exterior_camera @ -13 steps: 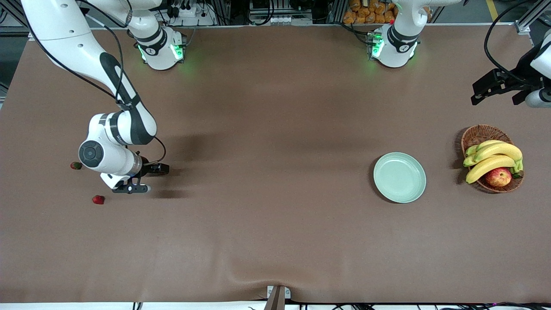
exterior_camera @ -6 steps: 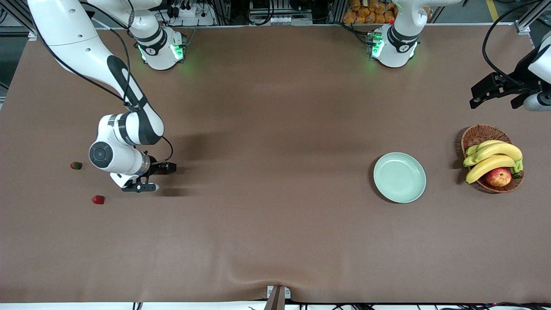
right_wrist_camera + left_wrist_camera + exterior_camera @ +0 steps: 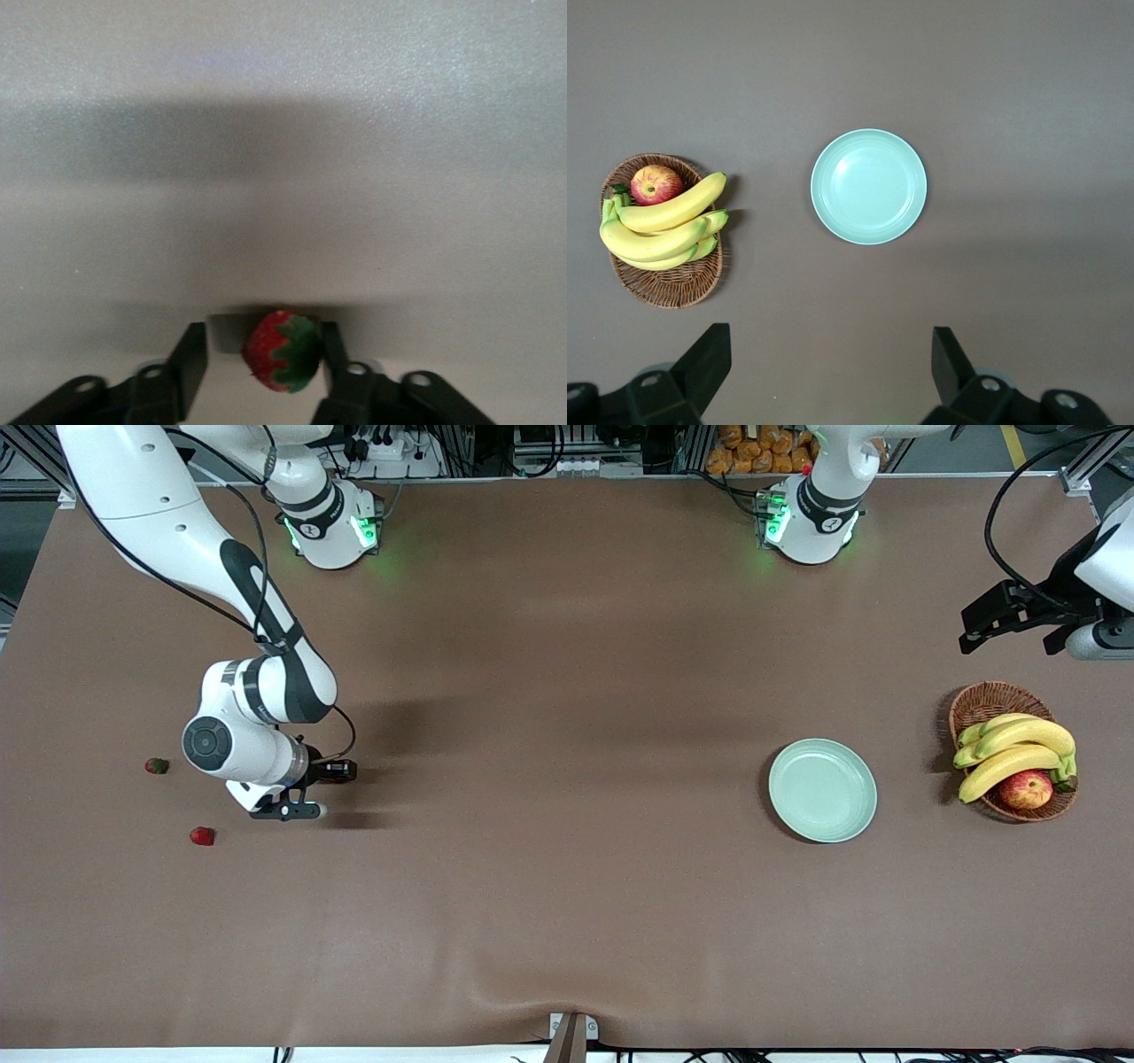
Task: Collect all strawberries into plate
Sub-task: 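Close the right gripper around the strawberry and lift it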
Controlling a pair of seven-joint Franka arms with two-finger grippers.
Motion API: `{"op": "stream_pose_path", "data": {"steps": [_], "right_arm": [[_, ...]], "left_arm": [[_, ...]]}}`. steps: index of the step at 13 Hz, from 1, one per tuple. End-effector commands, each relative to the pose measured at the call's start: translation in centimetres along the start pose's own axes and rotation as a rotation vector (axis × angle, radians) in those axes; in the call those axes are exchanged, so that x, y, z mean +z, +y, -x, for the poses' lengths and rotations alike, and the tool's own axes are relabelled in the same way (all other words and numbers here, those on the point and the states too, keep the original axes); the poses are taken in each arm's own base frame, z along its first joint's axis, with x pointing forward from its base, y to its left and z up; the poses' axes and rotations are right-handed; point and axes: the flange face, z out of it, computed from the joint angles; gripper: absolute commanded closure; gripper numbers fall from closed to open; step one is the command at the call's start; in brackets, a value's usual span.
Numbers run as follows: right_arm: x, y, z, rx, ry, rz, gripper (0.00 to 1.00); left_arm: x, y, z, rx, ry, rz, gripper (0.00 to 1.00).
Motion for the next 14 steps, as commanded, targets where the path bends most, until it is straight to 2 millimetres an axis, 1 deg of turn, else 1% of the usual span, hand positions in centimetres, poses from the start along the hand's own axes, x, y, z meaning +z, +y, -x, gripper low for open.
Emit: {"op": "stream_pose_path", "data": {"steps": [1, 2, 3, 4, 6, 7, 8, 9, 10, 11, 12, 14], "right_arm": [[-0.3, 0.2, 0.1, 0.02, 0.013, -0.009, 1.0], [-0.6, 0.2, 0.2, 0.02, 0.014, -0.009, 1.0], [-1.3, 0.1, 0.0, 0.017, 0.02, -0.011, 1.0], [-2.4, 0.3, -0.2, 0.012, 0.039, -0.012, 1.0], [-6.1, 0.2, -1.2, 0.005, 0.041, -0.018, 1.0], [-7.9, -0.1, -1.8, -0.001, 0.021, -0.021, 1.0], [-9.9, -0.4, -2.6, -0.006, 0.012, -0.024, 1.0], [-11.8, -1.1, -3.4, -0.02, 0.021, -0.027, 1.0], [-13.4, -1.7, -4.0, -0.057, 0.034, -0.029, 1.0], [-14.5, -2.4, -4.5, -0.12, 0.055, -0.031, 1.0], [-15.1, -3.1, -4.8, -0.174, 0.071, -0.039, 1.0], [-16.5, -5.4, -5.1, -0.269, 0.105, -0.08, 1.0]], "left_arm": [[-0.4, 0.1, -0.1, -0.005, 0.012, 0.008, 0.0], [-0.4, 0.1, -0.1, -0.004, 0.012, 0.007, 0.0], [-0.4, 0.1, -0.1, -0.005, 0.011, 0.007, 0.0], [-0.4, 0.1, -0.1, -0.005, 0.011, 0.007, 0.0], [-0.2, 0.1, -0.1, -0.005, 0.008, 0.007, 0.0], [-0.1, 0.4, -0.2, -0.001, 0.006, 0.01, 0.0], [0.5, 0.8, -0.5, 0.0, -0.006, 0.029, 0.0], [0.8, 1.0, -0.8, -0.018, -0.006, 0.052, 0.0], [1.5, 1.8, -1.4, -0.045, -0.006, 0.072, 0.0], [1.9, 3.1, -1.8, -0.069, 0.001, 0.077, 0.0], [2.6, 4.6, -2.2, -0.099, 0.0, 0.08, 0.0], [3.8, 8.6, -2.5, -0.149, -0.007, 0.082, 0.0]]}}
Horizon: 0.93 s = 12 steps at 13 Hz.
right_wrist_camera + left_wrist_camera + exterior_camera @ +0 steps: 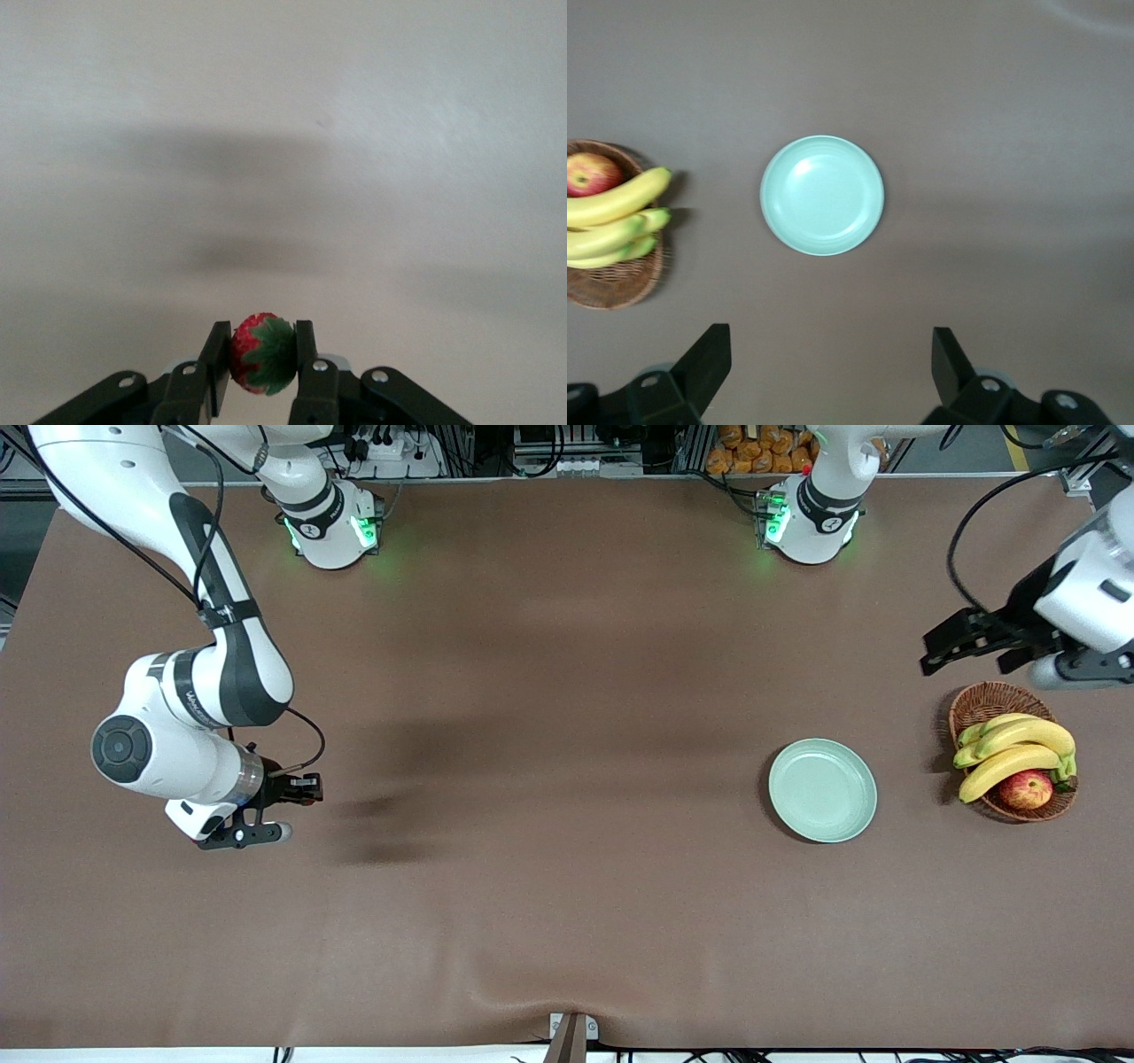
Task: Collect all strawberries into plate
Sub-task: 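Carry the strawberry toward mid-table with the right gripper while the left gripper approaches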
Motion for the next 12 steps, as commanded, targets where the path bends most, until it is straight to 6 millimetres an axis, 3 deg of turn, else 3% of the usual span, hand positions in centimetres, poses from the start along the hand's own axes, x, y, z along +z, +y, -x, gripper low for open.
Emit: {"op": "stream_pose_path", "data": {"steps": [1, 3, 5, 8, 12], "right_arm": [[-1.4, -3.2, -1.4, -0.138, 0.037, -0.048, 1.0], [-2.0, -7.1, -2.3, -0.234, 0.062, -0.045, 1.0], [-2.0, -11.7, -2.8, -0.3, 0.074, -0.043, 1.0], [-0.8, -18.4, -3.4, -0.387, 0.099, -0.044, 1.0], [3.9, -26.6, -3.8, -0.478, 0.218, -0.057, 1.0]], "left_arm": [[1.8, 4.9, -0.1, -0.072, 0.001, 0.016, 0.0], [3.6, 8.0, -0.1, -0.1, -0.013, 0.024, 0.0], [4.9, 9.7, 0.1, -0.104, -0.029, 0.023, 0.0], [5.0, 10.4, 0.3, -0.09, -0.023, 0.014, 0.0], [6.0, 10.8, 0.7, -0.083, -0.041, 0.003, 0.0]]}}
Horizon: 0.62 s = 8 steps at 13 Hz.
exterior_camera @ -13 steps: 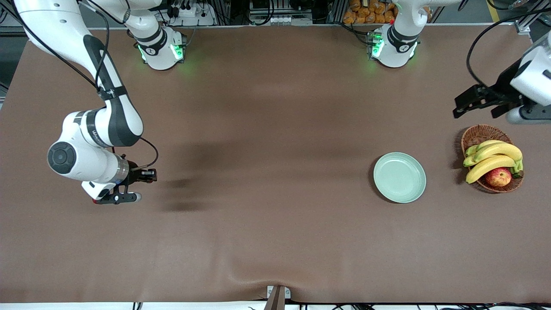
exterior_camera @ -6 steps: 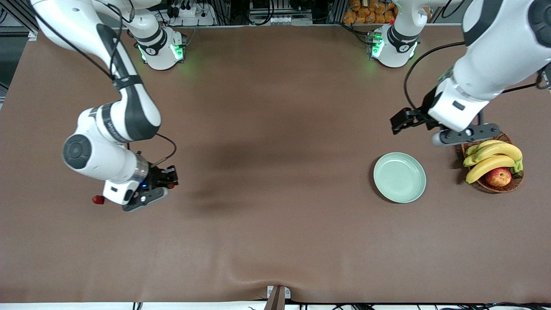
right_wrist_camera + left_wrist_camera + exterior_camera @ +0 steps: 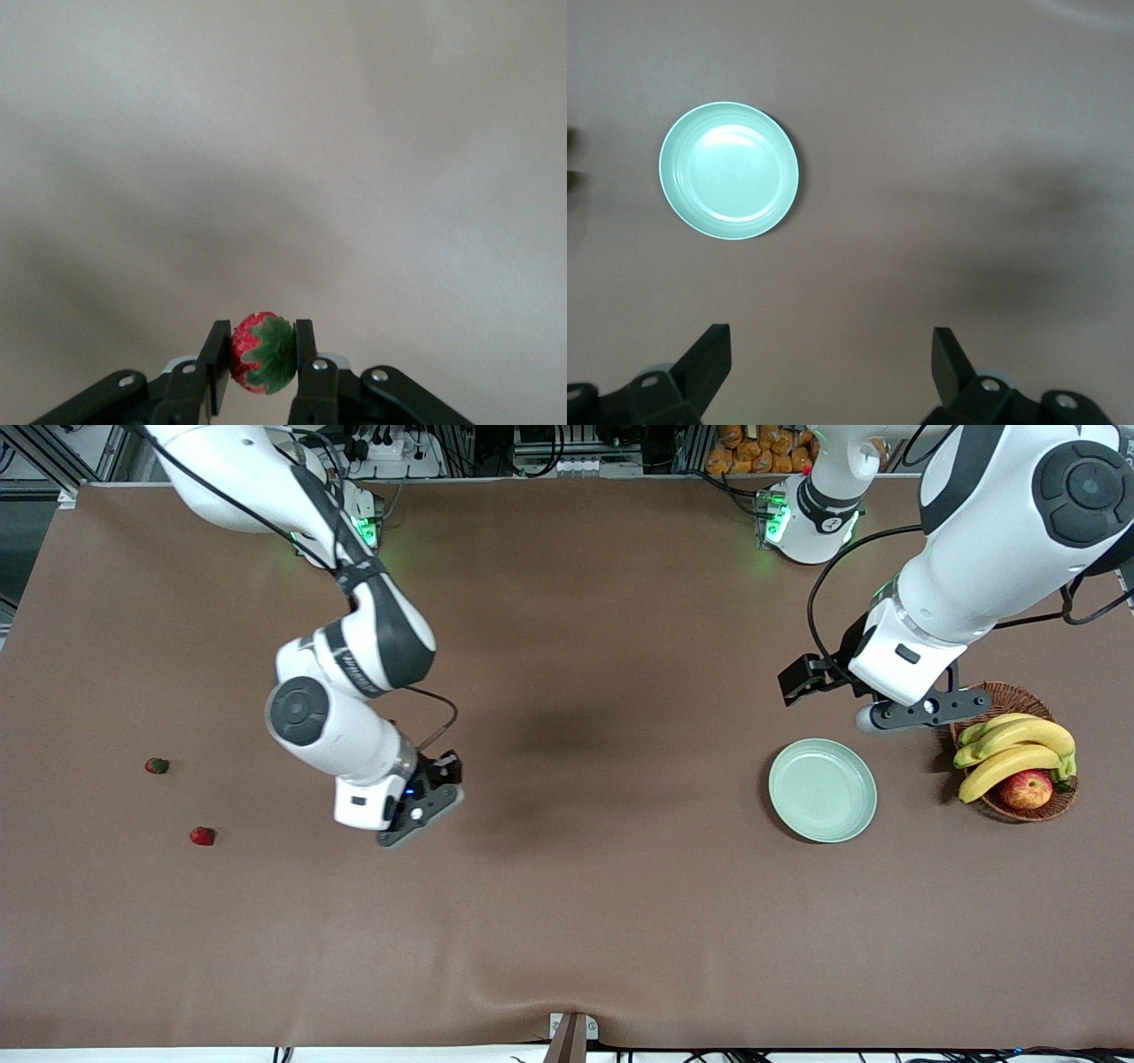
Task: Collect all strawberries into plate
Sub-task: 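Carry the strawberry toward mid-table with the right gripper while the left gripper approaches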
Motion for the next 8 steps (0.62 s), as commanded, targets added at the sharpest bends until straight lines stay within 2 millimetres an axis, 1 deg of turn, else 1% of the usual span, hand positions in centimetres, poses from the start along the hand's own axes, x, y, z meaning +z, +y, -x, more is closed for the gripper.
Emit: {"op": "stream_pose_path", "data": {"steps": [1, 2, 4, 6, 8], "right_arm": [[4.1, -4.2, -2.2, -0.046, 0.086, -0.016, 1.0], [5.1, -6.7, -2.5, -0.064, 0.116, -0.025, 1.0], [7.6, -10.4, -2.6, -0.069, 0.134, -0.037, 1.0], [10.0, -14.3, -2.3, -0.068, 0.154, -0.044, 1.0], [11.8, -19.6, -1.7, -0.054, 0.188, -0.061, 1.0]], "left_arm": [[0.3, 0.0, 0.3, -0.008, 0.007, -0.021, 0.0], [0.2, -0.1, 0.3, -0.009, 0.008, -0.022, 0.0], [0.1, -0.1, 0.5, -0.009, 0.005, -0.025, 0.0], [0.4, -0.2, 0.6, -0.011, 0.0, -0.029, 0.0], [0.4, -0.2, 0.7, -0.011, -0.001, -0.03, 0.0]]}}
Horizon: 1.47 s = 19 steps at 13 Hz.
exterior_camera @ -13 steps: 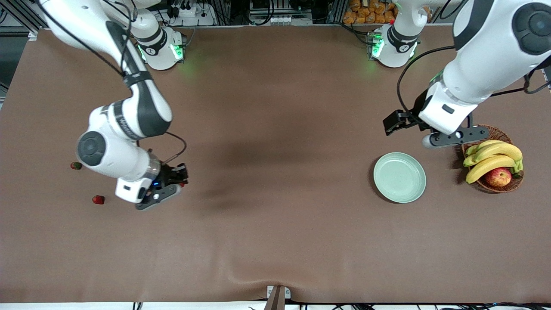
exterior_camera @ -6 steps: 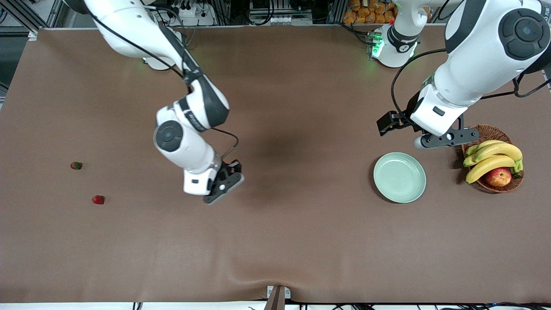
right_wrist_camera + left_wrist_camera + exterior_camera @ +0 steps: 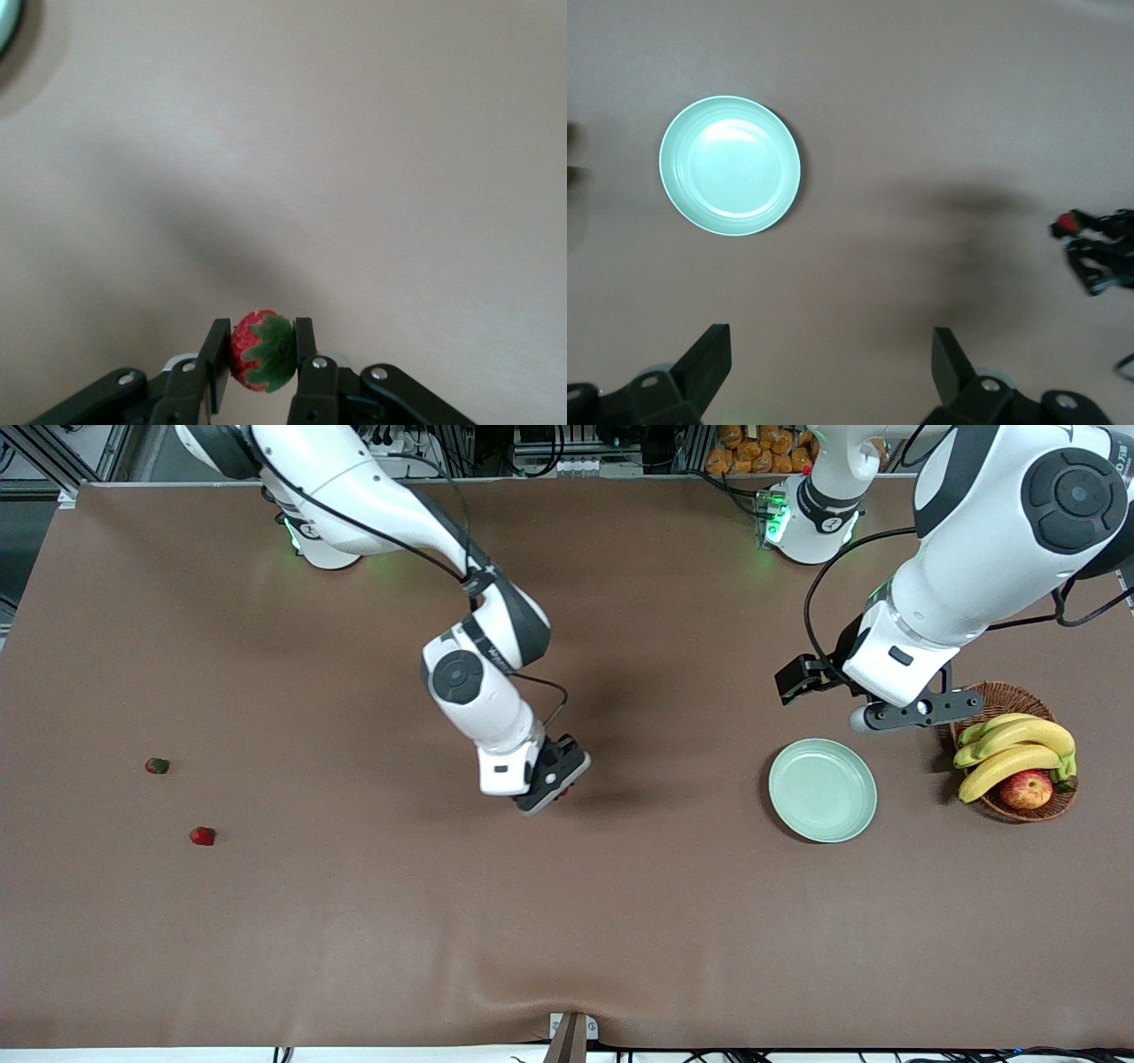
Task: Collect all strawberries into plate
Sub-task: 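Carry the strawberry toward mid-table with the right gripper while the left gripper approaches, then lower the strawberry onto the table and open the right gripper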
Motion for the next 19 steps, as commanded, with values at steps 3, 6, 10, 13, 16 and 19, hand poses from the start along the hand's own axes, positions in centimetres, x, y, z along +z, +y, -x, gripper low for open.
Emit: {"op": "stream_pose_path", "data": {"steps": [3, 6, 10, 13, 16, 19], "right_arm": [[4.1, -7.4, 0.8, 0.02, 0.044, -0.026, 1.0], [6.8, -8.4, 2.2, 0.036, 0.033, -0.023, 1.0], [8.0, -7.4, 2.5, 0.046, 0.048, -0.014, 0.32], [5.0, -5.9, 0.6, 0.065, 0.083, -0.009, 0.0], [2.0, -2.9, -0.9, 0.107, 0.091, -0.005, 0.0], [-4.3, 4.4, -2.1, 0.197, 0.002, 0.008, 0.0]], "left_arm": [[-0.2, -0.1, 0.7, -0.012, 0.01, -0.024, 0.0], [-0.1, -0.2, 0.8, -0.012, 0.007, -0.026, 0.0], [0.1, -0.1, 0.7, -0.011, 0.006, -0.025, 0.0], [0.4, 0.2, 0.7, -0.017, 0.002, -0.025, 0.0], [2.3, 2.6, 1.2, -0.071, -0.018, -0.03, 0.0], [6.2, 6.8, 2.0, -0.224, -0.023, -0.018, 0.0]]}}
